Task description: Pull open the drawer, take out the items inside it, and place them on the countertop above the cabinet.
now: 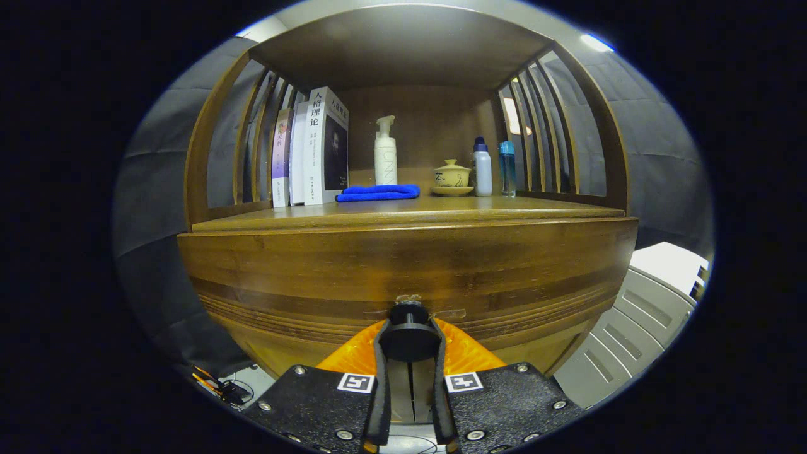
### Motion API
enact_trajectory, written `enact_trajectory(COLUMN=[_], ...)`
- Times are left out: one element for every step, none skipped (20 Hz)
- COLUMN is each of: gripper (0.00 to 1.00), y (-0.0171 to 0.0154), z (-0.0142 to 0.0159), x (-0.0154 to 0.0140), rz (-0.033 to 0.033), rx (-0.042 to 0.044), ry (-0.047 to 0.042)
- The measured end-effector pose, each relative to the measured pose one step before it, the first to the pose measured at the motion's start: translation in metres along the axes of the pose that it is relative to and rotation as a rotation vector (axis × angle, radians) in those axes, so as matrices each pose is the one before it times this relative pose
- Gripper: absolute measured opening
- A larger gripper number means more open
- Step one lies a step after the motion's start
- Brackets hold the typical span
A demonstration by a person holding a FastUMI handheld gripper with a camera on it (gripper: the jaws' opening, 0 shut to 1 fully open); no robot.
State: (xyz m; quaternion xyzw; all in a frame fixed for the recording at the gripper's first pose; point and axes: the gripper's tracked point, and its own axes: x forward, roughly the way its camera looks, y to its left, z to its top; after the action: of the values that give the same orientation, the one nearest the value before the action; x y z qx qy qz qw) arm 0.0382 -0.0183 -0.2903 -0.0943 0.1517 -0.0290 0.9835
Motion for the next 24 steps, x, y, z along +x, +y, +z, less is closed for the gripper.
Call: enact_trajectory(gripper=[0.27, 0.27, 0.27, 0.27, 0.27, 0.27, 0.27, 0.27, 0.27, 0.27, 0.27, 0.27, 0.27, 0.27, 0.27, 0.27, 0.27, 0.27, 0.27, 0.27, 0.27, 0.27, 0.27, 0.27], y=[-0.00044, -0.0001, 0.00006, -0.00016, -0.00028, -0.00001, -0.00077, -0.00001, -0.00016, 0.00005, -0.00062, -0.00049, 0.00084, 0.00018, -0.00075, -0.00087, -0.00071, 0.00098, 0.00064, -0.00042, 0.00078, 0.00062, 0.00175, 0.00105], z=[-0.00105, -0.00093, -0.00117, -0.00138, -0.00097, -0.00142, -0.00107, -0.00118, -0.00087, -0.00155, -0.00154, -0.00118, -0.00137, -0.00159, -0.00078, -0.00332, -0.00327, -0.0058, 0.00459, -0.00622, 0.00156, -0.00386, 0.00026, -0.00151], x=[-0.00445, -0.00452, -0.00525, -0.00428, -0.00482, -0.00573, -0.00495, -0.00499, -0.0045, -0.00684, -0.00627, -0.00605, -0.0061, -0.0062, -0.00664, -0.00746, -0.00607, -0.00597, -0.00658, -0.00036, -0.00591, -0.0042, -0.00345, -0.00236], rz=[-0.0018, -0.00023, 0.00169, 0.00198, 0.00378, 0.00247, 0.00221, 0.00074, -0.00043, -0.00169, -0.00405, -0.00379, -0.00153, 0.00186, 0.00483, 0.00375, 0.00454, 0.00473, -0.00418, -0.00222, -0.00382, -0.0016, -0.00073, -0.00004], rx=[-0.00123, 0.00101, 0.00352, 0.0021, 0.00026, -0.00028, -0.00122, 0.00044, 0.00238, 0.00015, -0.00052, -0.00103, 0.00056, -0.00519, -0.0016, 0.00443, 0.0069, 0.00101, -0.00234, -0.00429, 0.00574, 0.00864, 0.00735, 0.00132], ry=[0.00343, 0.00269, 0.003, 0.00291, 0.0029, 0.00037, -0.00039, -0.00135, -0.00055, -0.00039, 0.00083, -0.0003, 0.00119, -0.00304, -0.00587, -0.00306, -0.00003, 0.00827, -0.01522, 0.0162, -0.00044, 0.00782, 0.00363, 0.00416])
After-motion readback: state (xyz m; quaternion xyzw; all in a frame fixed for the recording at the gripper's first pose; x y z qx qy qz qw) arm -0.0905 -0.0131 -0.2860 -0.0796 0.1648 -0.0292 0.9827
